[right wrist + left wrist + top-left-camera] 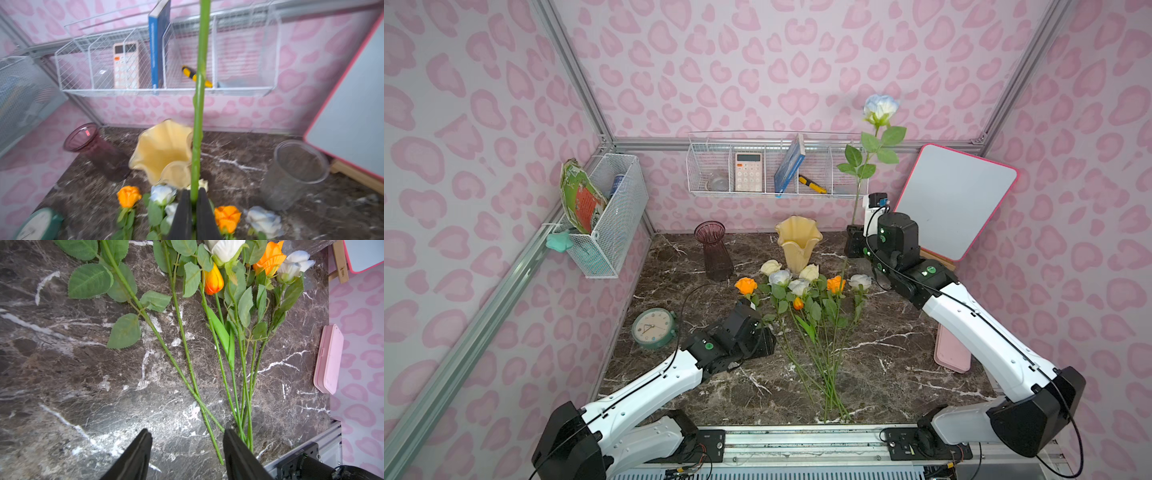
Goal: Arrange the flowers in different vases according to their colors
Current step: Insert the flower into the vase.
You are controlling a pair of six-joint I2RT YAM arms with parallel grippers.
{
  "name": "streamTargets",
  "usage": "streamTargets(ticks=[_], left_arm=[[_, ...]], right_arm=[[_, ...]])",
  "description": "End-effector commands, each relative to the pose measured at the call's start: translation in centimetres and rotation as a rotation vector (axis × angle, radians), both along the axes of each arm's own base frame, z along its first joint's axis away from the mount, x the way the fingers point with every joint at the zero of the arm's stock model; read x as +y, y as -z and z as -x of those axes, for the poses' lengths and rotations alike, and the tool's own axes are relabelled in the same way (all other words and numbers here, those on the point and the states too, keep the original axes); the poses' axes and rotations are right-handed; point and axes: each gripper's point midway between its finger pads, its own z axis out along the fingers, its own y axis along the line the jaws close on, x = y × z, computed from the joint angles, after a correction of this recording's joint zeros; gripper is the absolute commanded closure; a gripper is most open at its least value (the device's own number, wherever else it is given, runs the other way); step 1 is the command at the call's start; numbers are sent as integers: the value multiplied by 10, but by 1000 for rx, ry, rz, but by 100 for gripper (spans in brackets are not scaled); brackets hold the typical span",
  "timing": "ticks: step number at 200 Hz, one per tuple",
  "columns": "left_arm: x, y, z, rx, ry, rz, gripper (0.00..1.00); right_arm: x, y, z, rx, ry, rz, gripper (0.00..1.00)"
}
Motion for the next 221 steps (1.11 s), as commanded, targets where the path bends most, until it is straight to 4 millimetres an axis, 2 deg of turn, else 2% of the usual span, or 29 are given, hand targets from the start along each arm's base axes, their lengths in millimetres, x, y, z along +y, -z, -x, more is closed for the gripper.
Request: streamTargets(ticks=[1,21,40,67,93,125,166,202,221], left_arm=[[-4,0,-1,-3,-7,30,40],[-4,6,0,6,-2,21,39],[-7,10,0,9,3,29,40],[-13,14,0,21,7,46,40],[-18,16,1,25,13,55,39],[-18,20,3,34,9,59,39],[-18,29,6,58,-5,63,39],[-19,36,6,73,-17,58,39],[-20,38,5,74,-20,56,39]], right_arm=[[-43,-32,-24,-162,179,100,100],[-65,-36,-38,-217,247,129,100],[-75,-42,-47,-285,291,157,100],[-84,-33,-71,-302,340,220,100],[-98,-34,-91,-328,392,255,100],[-120,-39,-109,-351,424,213,100],[-118,-52,-131,-366,409,202,100],[-115,-49,-146,-360,395,197,100],[-116,-37,-153,-333,395,207,100]])
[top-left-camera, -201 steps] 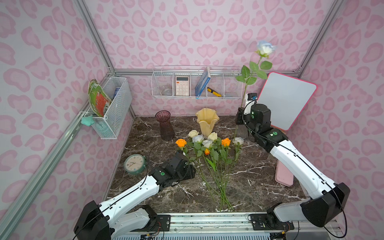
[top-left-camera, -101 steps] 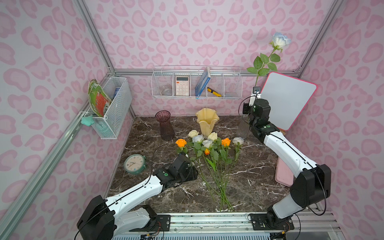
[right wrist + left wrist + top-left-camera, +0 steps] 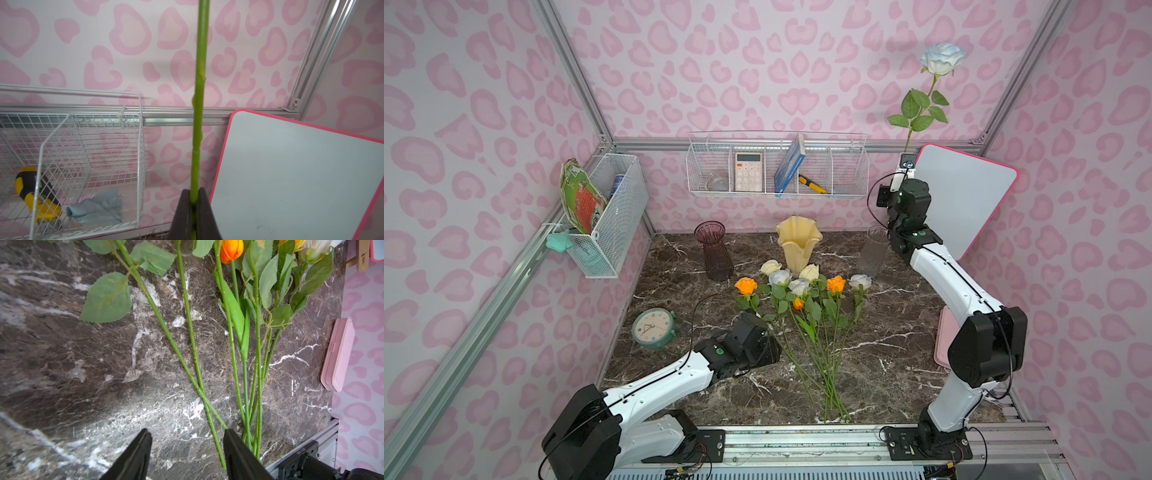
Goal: Arrange the flowers in different vases according to their colors
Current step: Insert the flower into the vase.
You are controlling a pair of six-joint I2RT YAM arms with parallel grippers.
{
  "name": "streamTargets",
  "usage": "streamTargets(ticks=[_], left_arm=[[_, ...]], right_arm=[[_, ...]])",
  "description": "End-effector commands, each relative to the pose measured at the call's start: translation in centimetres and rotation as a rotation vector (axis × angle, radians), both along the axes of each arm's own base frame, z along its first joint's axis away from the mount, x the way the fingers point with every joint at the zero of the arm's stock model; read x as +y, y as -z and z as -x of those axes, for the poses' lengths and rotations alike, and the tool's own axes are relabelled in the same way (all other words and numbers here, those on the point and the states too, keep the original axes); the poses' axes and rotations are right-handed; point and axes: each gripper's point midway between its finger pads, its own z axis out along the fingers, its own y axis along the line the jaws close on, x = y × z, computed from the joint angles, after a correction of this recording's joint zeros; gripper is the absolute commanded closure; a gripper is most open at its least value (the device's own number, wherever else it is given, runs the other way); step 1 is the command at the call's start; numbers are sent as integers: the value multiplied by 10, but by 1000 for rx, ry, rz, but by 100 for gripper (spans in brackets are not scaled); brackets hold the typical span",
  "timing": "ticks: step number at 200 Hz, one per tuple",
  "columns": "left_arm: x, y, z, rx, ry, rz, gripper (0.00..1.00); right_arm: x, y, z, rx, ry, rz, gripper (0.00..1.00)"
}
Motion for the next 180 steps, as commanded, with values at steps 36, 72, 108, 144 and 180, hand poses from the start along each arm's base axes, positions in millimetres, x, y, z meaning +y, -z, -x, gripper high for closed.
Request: streamTargets(ticks=[36,72,108,144,180], left_arm=[[-4,-2,-7,-14,-25,9,39],[-2,1,-11,-18,-49,0,39],[-4,4,-14,-23,-59,-9,40],[-6,10,-21,-20,-81,-53,40],[-1,20,-30,12,-146,-114,41]], right_arm=[[3,33,-4,34,-26,-26,100],[15,57,-2,83,-47,-36,100],[18,90,5,123,-59,-52,100],[13,123,15,164,-37,-42,77],[16,135,18,193,-57,-33,45]])
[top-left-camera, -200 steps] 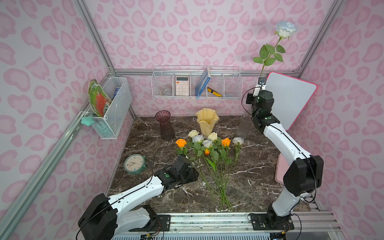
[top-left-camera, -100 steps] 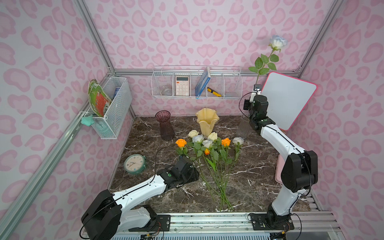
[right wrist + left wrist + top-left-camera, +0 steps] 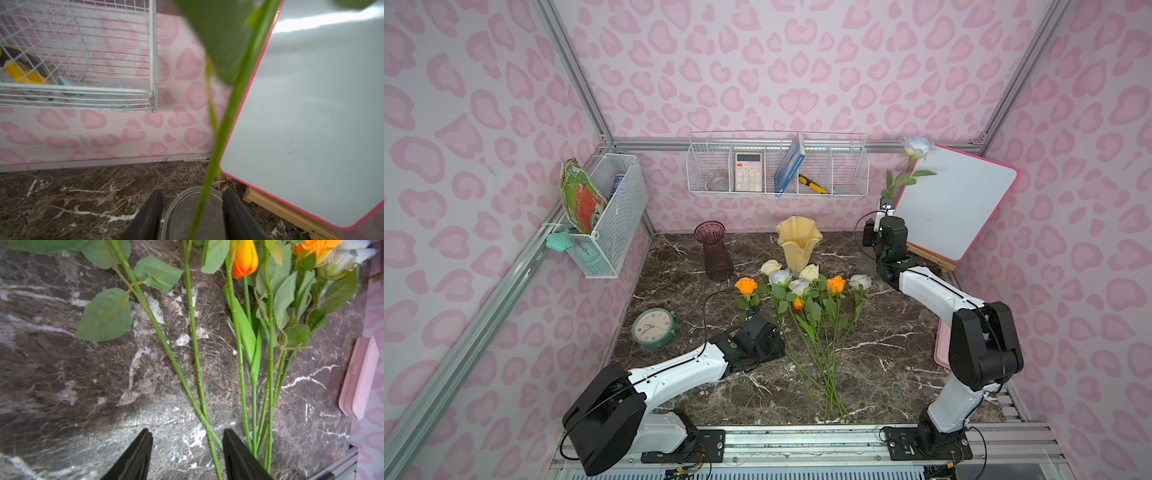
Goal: Arrange the flowers in different vases according to their colors
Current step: Insert the flower into the vase, then pick up the flower at the center of the board.
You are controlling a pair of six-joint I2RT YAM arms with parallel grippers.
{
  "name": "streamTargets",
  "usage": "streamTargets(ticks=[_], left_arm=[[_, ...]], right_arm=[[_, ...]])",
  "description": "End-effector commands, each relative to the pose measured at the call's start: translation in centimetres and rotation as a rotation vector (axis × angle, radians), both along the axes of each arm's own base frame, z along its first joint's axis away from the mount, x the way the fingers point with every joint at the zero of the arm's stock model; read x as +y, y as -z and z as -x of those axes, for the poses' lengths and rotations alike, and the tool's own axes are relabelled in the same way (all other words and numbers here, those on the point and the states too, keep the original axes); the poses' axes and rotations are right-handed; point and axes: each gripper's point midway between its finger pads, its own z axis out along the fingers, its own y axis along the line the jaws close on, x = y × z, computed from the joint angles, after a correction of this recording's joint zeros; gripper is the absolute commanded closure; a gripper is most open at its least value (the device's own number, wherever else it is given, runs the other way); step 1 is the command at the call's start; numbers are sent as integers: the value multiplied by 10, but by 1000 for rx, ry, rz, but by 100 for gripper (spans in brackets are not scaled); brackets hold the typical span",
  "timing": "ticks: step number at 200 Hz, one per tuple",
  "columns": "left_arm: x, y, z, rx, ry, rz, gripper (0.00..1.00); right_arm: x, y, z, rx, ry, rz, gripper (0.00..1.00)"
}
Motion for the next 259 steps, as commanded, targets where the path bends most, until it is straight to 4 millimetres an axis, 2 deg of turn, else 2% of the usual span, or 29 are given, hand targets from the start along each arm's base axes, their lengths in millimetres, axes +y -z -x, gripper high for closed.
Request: streamTargets(ticks=[1,42,61,95,111,149,206,259], left_arm=[[6,3,-7,12,-61,-48,41],[9,4,-8,67,-118,-106,46],[8,9,-3,112,-125,-124,54],[15,20,3,163,-177,-156,59],[15,20,1,161,-189,-150,59],[5,23,-6,161,-196,-126,58],[1,25,-17,150,-255,-120,56],[-12,41,-23,201,-257,-137,57]], right_arm=[[1,-13,-1,-48,-2,-21,45],[2,-18,2,-47,-13,-15,44],[0,-22,4,-50,-10,-10,44],[0,-36,9,-69,-21,-2,43],[-1,-40,9,-71,-27,0,43],[0,-33,5,-42,-40,-1,43],[4,-47,13,-65,-72,-7,43],[2,-47,22,-62,-80,0,43]])
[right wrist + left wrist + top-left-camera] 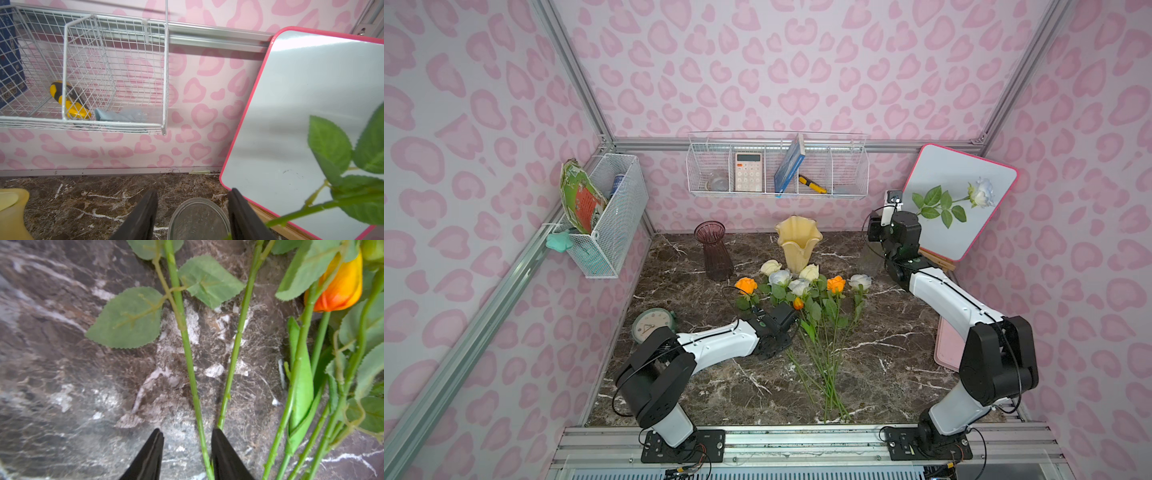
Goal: Arrange the flowers in different vases according to their colors
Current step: Pick up the flower at the center of the board.
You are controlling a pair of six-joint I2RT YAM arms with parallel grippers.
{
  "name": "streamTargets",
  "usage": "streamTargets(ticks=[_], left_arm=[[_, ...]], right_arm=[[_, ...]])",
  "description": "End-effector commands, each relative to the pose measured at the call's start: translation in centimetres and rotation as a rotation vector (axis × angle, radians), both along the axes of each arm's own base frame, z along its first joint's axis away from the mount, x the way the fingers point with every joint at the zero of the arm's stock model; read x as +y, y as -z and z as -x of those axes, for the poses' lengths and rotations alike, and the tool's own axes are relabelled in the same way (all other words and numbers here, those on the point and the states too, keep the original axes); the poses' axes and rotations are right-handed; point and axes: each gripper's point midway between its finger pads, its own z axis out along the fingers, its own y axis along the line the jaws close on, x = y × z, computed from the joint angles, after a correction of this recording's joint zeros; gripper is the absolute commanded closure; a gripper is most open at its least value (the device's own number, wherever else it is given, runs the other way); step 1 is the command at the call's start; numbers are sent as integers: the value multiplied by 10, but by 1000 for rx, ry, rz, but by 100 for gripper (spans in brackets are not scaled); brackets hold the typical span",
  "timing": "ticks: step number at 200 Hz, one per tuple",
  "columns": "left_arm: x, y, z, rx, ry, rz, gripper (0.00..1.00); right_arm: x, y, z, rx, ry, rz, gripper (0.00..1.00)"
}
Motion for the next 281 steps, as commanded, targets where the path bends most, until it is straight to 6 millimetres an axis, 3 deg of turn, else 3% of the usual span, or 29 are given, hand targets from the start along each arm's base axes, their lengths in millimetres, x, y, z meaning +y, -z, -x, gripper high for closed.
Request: streamTargets(ticks=[1,46,102,154,208,247,281], left_arm=[[-3,6,-1,20,-13,-3,57],[8,11,2,23,-29,-43,64],[7,20,0,30,-25,-52,71],[15,15,-2,4,6,-100,89],[24,-15,-8,-62,53,-159,99],[27,-48,-9,-136,98,-200,100],[38,-90,-6,-244,140,-276,100]], right_arm=[[1,-1,4,-2,-10,11,43],[-4,-5,14,-12,-3,27,43],[-4,-11,19,-25,-11,26,43],[-5,-17,26,-36,-15,29,43],[-3,-22,32,-45,-27,24,43],[-3,-25,33,-47,-27,19,43],[-2,-27,33,-46,-29,11,43]])
